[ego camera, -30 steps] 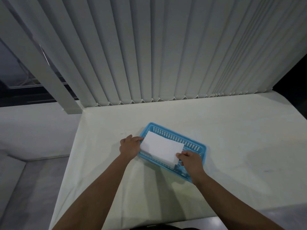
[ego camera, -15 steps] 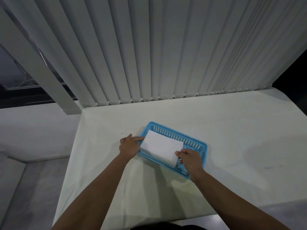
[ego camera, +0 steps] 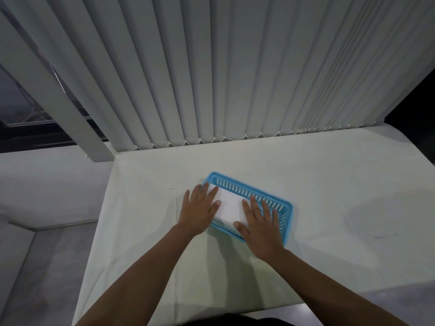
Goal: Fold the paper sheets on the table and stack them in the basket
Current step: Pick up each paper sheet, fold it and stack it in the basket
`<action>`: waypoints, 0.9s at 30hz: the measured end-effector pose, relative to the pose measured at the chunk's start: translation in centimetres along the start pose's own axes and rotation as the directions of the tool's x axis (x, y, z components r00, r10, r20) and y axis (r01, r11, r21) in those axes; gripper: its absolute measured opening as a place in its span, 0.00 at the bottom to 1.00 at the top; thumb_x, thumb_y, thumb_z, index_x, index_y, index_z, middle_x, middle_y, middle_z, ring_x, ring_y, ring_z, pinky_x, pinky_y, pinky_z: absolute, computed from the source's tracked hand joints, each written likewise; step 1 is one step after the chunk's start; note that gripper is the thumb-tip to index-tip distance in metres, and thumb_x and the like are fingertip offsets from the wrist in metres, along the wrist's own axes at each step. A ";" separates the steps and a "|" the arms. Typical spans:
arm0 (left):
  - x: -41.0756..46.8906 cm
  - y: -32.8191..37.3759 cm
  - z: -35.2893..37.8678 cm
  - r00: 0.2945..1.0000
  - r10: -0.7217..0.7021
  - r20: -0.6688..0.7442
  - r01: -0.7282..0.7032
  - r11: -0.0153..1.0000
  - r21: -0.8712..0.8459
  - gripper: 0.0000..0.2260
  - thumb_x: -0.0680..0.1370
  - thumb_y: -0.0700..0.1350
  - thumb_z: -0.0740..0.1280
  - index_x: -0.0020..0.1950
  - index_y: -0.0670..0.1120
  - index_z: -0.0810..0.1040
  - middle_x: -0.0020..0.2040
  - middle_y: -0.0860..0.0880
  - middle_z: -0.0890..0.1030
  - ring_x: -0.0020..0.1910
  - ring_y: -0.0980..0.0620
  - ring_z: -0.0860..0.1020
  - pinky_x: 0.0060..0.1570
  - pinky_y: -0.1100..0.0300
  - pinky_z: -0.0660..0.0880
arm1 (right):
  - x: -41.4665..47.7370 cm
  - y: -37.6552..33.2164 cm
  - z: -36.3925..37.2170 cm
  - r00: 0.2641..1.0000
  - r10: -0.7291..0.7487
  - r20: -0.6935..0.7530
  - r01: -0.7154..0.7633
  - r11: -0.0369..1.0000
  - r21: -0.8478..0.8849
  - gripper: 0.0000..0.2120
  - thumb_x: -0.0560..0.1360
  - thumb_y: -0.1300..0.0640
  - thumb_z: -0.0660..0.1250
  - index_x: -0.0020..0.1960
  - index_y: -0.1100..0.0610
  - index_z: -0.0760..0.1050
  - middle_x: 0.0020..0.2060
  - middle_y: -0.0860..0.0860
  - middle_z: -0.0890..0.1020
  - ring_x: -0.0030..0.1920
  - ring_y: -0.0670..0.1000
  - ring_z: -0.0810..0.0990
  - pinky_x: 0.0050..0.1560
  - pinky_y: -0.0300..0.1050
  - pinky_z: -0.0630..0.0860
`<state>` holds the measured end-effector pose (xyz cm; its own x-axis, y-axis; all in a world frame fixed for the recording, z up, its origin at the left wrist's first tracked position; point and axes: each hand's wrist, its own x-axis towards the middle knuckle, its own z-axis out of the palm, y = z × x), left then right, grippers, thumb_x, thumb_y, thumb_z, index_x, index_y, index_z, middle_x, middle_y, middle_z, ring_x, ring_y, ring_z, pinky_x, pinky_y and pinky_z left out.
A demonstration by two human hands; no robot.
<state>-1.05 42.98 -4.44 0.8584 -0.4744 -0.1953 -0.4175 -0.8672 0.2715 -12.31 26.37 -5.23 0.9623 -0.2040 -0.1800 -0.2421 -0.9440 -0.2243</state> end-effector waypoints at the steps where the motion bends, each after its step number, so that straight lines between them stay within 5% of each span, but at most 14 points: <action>1: 0.0 -0.1 0.4 0.998 0.003 0.062 -0.007 0.999 0.054 0.25 0.82 0.58 0.44 0.78 0.54 0.46 0.80 0.49 0.45 0.79 0.47 0.45 0.76 0.43 0.44 | 0.1 0.2 0.3 1.000 -0.006 0.020 0.006 1.000 -0.022 0.48 0.66 0.29 0.22 0.79 0.50 0.48 0.79 0.51 0.49 0.78 0.59 0.46 0.75 0.62 0.42; 5: -0.1 -0.7 1.1 0.987 0.004 0.158 -0.031 0.986 0.165 0.30 0.77 0.64 0.36 0.77 0.54 0.37 0.79 0.48 0.39 0.78 0.45 0.37 0.74 0.40 0.41 | 0.2 1.1 0.8 0.999 -0.003 0.050 0.005 0.999 -0.049 0.49 0.64 0.28 0.20 0.79 0.48 0.44 0.79 0.49 0.47 0.78 0.59 0.43 0.73 0.61 0.37; 8: -0.1 -1.0 1.3 0.990 0.043 0.134 -0.066 0.983 0.170 0.44 0.64 0.70 0.21 0.77 0.54 0.36 0.79 0.47 0.39 0.78 0.44 0.37 0.74 0.40 0.42 | 0.1 1.7 0.9 0.998 -0.004 0.055 0.007 0.999 -0.052 0.45 0.68 0.28 0.24 0.79 0.48 0.44 0.79 0.49 0.48 0.78 0.59 0.43 0.71 0.59 0.34; 14: -0.3 -1.3 1.6 0.990 0.069 0.124 -0.092 0.978 0.186 0.49 0.59 0.71 0.18 0.77 0.52 0.35 0.79 0.46 0.39 0.78 0.43 0.38 0.74 0.40 0.43 | 0.1 1.8 1.8 0.996 0.030 0.082 -0.025 0.997 -0.067 0.38 0.75 0.30 0.37 0.77 0.50 0.57 0.76 0.50 0.62 0.76 0.61 0.59 0.73 0.63 0.47; 20: -0.4 -1.5 1.1 0.994 0.076 0.081 -0.083 0.993 0.082 0.46 0.62 0.72 0.23 0.77 0.56 0.40 0.80 0.49 0.45 0.79 0.46 0.42 0.76 0.44 0.46 | -1.1 2.0 0.9 0.995 0.098 0.017 -0.098 0.995 0.002 0.45 0.65 0.27 0.27 0.78 0.43 0.43 0.79 0.50 0.45 0.78 0.59 0.41 0.73 0.57 0.33; 24: -0.7 -2.0 -0.1 0.997 0.074 0.008 -0.072 0.989 -0.127 0.40 0.70 0.73 0.35 0.78 0.55 0.51 0.79 0.50 0.57 0.78 0.48 0.54 0.76 0.50 0.52 | -3.2 3.0 1.4 0.962 0.254 -0.099 -0.243 0.964 0.107 0.42 0.70 0.26 0.32 0.78 0.44 0.51 0.79 0.52 0.49 0.78 0.60 0.48 0.74 0.58 0.40; 27: -0.5 -2.3 -0.5 0.989 -0.034 -0.142 -0.028 0.912 -0.409 0.26 0.80 0.59 0.52 0.77 0.51 0.58 0.76 0.50 0.64 0.74 0.49 0.64 0.73 0.53 0.60 | -4.1 3.4 1.9 0.911 0.399 -0.101 -0.367 0.899 0.237 0.43 0.70 0.25 0.36 0.78 0.48 0.48 0.79 0.56 0.50 0.77 0.62 0.53 0.75 0.58 0.48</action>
<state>-0.41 45.26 -4.52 0.9055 -0.4187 -0.0686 -0.2825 -0.7155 0.6389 -17.29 24.50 -7.11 0.7929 -0.5889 -0.1565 -0.6007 -0.7126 -0.3624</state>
